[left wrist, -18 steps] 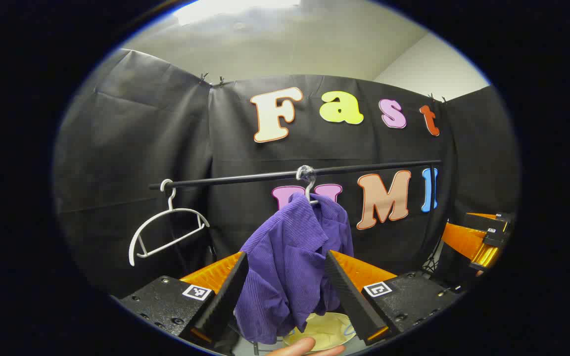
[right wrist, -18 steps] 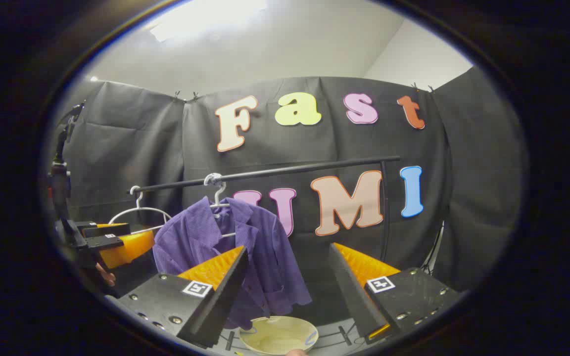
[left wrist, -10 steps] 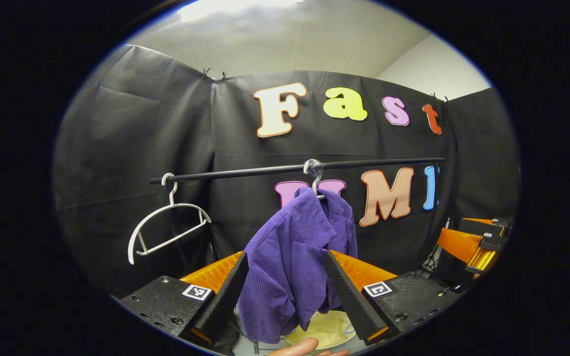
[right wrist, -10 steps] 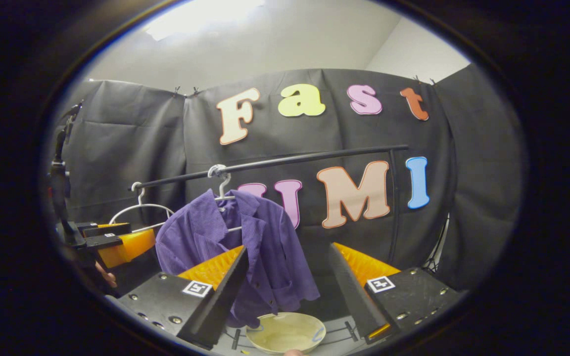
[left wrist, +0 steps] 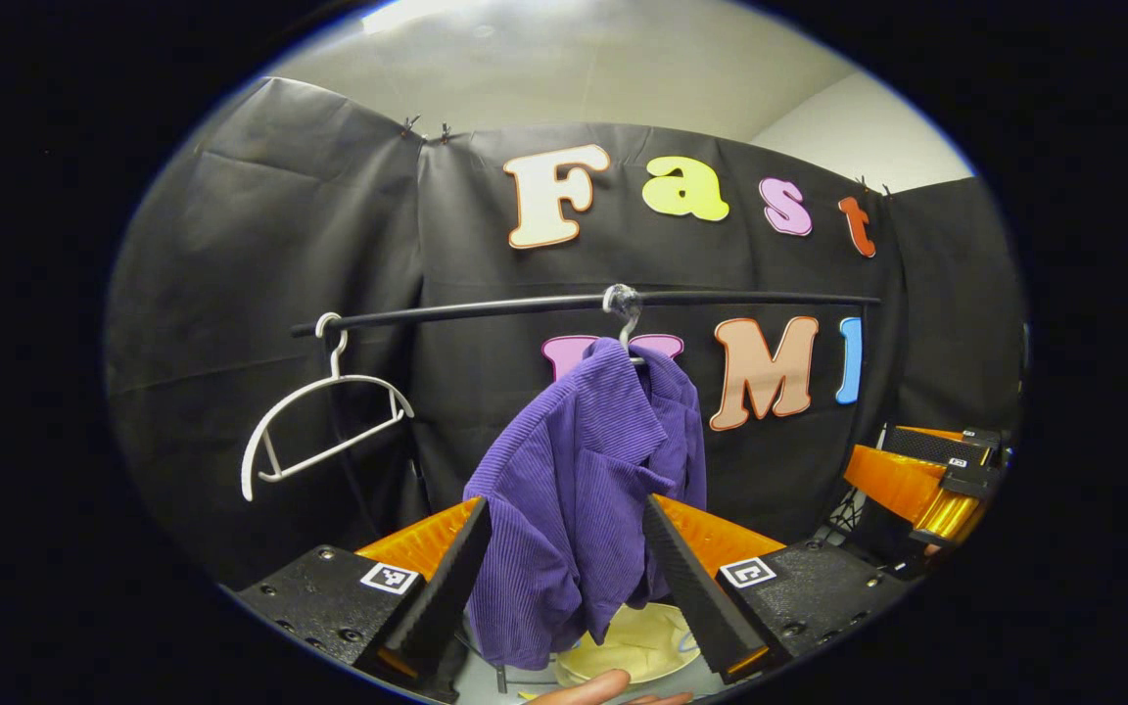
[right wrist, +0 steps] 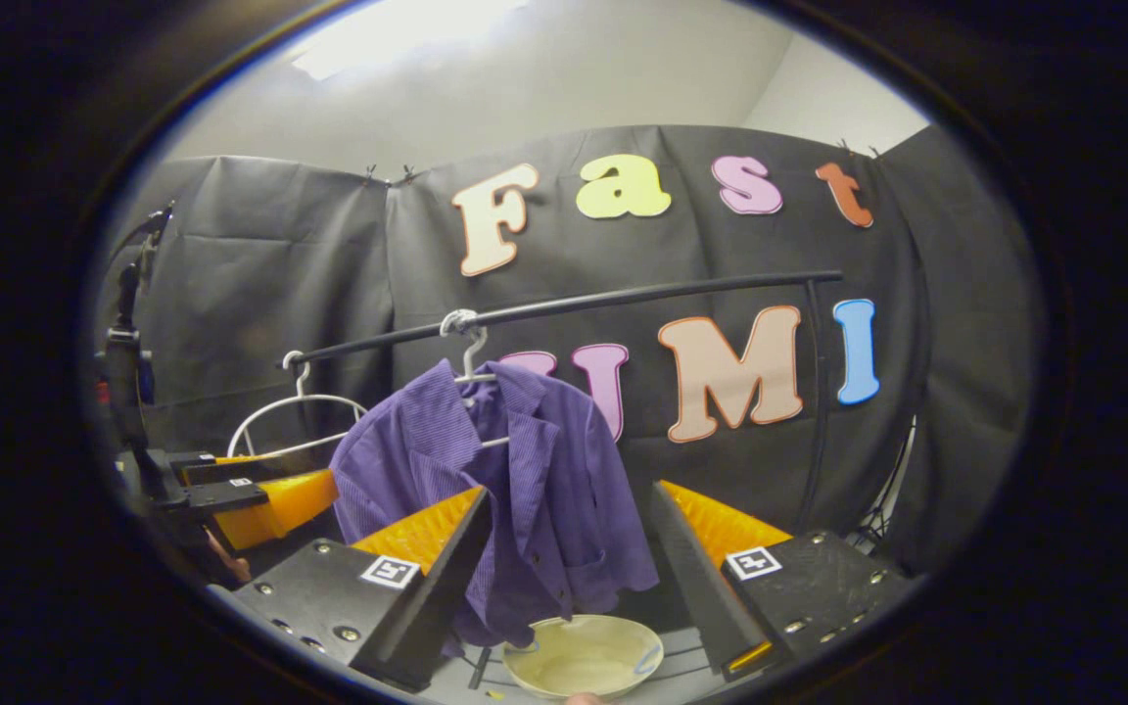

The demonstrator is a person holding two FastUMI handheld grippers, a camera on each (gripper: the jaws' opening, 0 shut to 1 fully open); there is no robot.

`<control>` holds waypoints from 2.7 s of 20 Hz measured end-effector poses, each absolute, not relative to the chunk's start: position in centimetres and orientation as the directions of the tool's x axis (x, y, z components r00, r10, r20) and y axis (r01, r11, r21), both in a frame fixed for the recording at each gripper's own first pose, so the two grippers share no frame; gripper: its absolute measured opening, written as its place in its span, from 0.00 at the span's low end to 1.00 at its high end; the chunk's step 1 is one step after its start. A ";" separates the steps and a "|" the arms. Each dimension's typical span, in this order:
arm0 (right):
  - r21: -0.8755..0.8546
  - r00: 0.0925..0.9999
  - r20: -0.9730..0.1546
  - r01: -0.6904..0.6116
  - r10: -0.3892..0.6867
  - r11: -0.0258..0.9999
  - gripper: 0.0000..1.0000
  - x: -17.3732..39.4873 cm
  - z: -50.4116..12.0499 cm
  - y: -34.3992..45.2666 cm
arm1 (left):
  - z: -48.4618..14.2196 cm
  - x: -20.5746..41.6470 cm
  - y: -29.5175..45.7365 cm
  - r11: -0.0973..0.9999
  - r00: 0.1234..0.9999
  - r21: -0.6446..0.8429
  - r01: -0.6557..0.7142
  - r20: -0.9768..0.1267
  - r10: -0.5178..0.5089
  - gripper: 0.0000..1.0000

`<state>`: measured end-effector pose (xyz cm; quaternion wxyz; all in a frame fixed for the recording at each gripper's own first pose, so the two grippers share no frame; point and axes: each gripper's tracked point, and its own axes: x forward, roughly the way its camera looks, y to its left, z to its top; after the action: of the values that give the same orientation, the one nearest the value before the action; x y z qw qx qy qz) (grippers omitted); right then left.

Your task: Grasp the clothes on the hanger with both hands and then place them into the laundry hamper below.

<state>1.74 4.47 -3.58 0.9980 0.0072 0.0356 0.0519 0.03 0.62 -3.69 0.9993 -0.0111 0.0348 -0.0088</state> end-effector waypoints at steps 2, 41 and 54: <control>0.004 0.991 -0.088 -0.098 0.098 0.995 0.98 1.9 -4.3 4.3 | -4.3 0.1 -0.4 0.999 0.997 -0.025 0.033 -0.071 -0.035 0.96; -0.052 0.735 -0.254 -0.660 0.629 0.750 0.98 23.0 -13.4 7.4 | -14.0 14.3 -1.8 0.792 0.780 0.088 -0.604 -0.138 0.610 0.99; 0.007 0.691 -0.284 -0.692 0.665 0.722 0.97 24.8 -14.8 11.9 | -16.6 15.5 -0.9 0.846 0.829 0.042 -0.531 -0.181 0.529 0.79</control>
<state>24.78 11.86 -14.83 0.9180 -0.0501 0.1346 0.3696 15.47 -0.93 -16.59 0.9563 -0.0049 0.0931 0.2770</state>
